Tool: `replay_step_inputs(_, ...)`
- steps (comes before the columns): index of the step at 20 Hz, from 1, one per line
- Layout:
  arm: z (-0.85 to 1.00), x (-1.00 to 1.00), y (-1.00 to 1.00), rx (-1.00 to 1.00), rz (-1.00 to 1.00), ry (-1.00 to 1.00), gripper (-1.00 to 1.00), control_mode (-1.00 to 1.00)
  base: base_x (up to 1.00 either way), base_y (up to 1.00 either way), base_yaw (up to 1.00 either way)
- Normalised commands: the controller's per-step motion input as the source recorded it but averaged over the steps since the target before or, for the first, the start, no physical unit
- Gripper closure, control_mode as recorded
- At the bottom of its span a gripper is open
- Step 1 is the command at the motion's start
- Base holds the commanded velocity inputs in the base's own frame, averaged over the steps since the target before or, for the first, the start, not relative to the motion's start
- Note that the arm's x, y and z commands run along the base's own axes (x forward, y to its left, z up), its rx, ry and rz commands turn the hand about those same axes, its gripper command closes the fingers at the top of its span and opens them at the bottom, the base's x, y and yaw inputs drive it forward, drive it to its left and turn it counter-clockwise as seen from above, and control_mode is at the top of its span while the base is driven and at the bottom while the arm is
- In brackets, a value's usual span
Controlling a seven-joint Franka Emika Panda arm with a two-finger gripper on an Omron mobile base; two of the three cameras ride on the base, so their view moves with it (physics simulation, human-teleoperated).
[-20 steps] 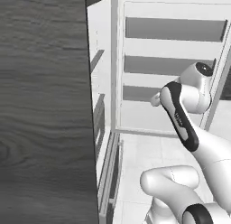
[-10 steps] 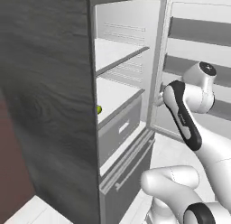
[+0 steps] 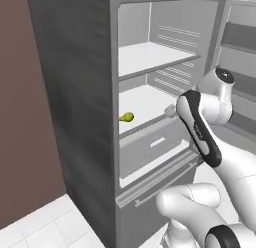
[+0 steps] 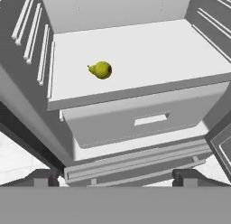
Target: Open the fridge, remove the pear, corn, and steak, and place them on any counter.
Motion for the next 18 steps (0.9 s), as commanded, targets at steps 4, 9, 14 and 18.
replay_step_inputs(4, 0.00, 0.00, 0.00, 0.00, 0.00, 0.00, -1.00, 1.00, 0.14, -0.28, 0.31)
replay_step_inputs(9, 0.00, 0.00, 0.00, 0.00, 0.00, 0.00, -1.00, 1.00, 0.17, -0.35, 0.32)
replay_step_inputs(14, 0.00, 0.00, 0.00, 0.00, 0.00, 0.00, -1.00, 1.00, 0.35, -0.43, 0.32)
replay_step_inputs(18, 0.00, 0.00, 0.00, 0.00, 0.00, 0.00, -1.00, 1.00, 0.52, -0.40, 0.27)
